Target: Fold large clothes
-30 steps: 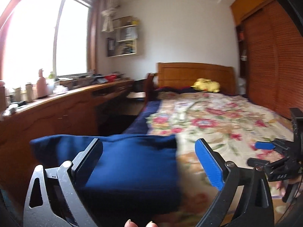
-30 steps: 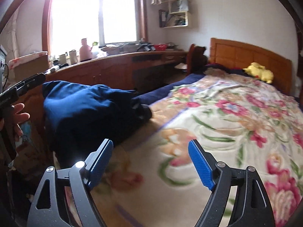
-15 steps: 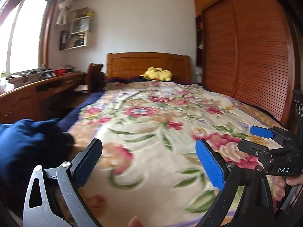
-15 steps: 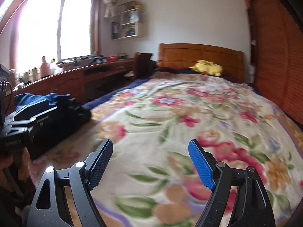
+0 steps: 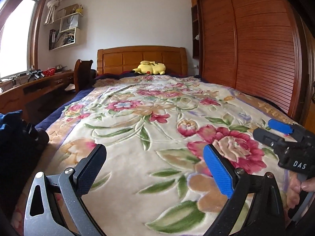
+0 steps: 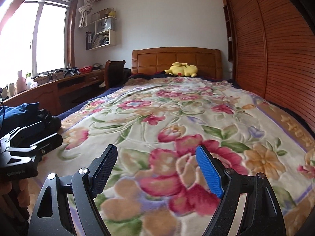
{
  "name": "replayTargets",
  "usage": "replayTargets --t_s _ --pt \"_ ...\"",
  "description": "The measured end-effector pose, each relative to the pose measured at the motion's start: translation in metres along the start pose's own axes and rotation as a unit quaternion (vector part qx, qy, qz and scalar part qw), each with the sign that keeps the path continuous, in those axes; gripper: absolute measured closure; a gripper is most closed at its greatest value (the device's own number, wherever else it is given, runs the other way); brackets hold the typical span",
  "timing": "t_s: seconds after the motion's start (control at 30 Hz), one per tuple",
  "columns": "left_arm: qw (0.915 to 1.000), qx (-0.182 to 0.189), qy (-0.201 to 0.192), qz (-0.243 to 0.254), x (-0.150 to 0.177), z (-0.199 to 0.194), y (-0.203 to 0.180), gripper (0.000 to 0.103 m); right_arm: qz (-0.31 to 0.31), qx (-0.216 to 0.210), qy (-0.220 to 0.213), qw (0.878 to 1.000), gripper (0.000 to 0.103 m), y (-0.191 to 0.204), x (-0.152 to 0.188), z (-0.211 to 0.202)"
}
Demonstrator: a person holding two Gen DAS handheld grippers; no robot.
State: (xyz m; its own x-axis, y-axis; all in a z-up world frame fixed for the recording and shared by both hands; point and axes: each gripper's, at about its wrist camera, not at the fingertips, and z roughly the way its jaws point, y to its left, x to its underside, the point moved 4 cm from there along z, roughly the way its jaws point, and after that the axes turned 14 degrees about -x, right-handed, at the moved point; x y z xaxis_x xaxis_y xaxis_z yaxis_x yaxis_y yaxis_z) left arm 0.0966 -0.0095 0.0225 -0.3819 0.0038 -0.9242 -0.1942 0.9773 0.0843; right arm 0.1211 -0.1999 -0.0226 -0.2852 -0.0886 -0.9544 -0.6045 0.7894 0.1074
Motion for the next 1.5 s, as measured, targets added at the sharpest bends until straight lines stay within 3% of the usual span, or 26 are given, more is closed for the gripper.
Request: replayTargets --t_s 0.4,1.5 --pt "1.0 -0.005 -0.005 0.005 0.006 0.001 -0.005 0.004 -0.002 0.015 -0.008 1.0 0.02 0.017 0.013 -0.005" --pt "0.9999 -0.007 -0.014 -0.004 0.005 -0.004 -0.004 0.004 0.0 0.013 -0.018 1.0 0.02 -0.004 0.018 -0.001"
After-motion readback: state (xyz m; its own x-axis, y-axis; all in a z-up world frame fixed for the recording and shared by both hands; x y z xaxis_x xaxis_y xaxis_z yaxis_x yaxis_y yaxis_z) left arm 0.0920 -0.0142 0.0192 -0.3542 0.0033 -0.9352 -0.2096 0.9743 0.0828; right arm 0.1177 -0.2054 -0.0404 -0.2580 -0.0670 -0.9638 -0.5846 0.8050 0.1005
